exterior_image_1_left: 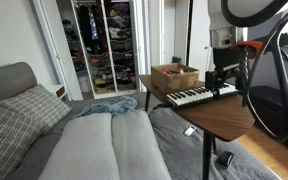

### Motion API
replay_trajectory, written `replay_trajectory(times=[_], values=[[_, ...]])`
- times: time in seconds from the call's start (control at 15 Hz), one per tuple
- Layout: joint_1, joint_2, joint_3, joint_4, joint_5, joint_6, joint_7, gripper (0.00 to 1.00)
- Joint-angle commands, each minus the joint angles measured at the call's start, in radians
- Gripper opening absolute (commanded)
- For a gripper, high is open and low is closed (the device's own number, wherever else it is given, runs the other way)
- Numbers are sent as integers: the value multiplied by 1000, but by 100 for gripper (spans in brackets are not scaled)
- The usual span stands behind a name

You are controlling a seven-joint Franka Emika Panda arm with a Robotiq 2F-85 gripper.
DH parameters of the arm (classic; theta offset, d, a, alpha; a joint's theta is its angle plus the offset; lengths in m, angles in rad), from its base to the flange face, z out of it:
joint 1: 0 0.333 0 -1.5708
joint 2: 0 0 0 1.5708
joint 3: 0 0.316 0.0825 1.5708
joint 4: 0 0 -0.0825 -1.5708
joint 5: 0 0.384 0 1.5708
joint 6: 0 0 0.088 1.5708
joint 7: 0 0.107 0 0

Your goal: Press the middle white key on the keyboard

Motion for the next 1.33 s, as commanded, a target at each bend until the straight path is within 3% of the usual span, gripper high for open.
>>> replay_trajectory(times=[0.0, 0.33, 0.4, 0.6, 1.13, 1.27], values=[[-17, 52, -62, 34, -33, 43, -36, 100], [-10, 74, -118, 34, -19, 140, -105, 98], [-14, 77, -123, 31, -21, 160, -108, 78], [-17, 81, -140, 23, -21, 203, -125, 63], [-19, 118, -170, 10, -16, 302, -168, 5], [-19, 133, -176, 10, -16, 324, -177, 0]])
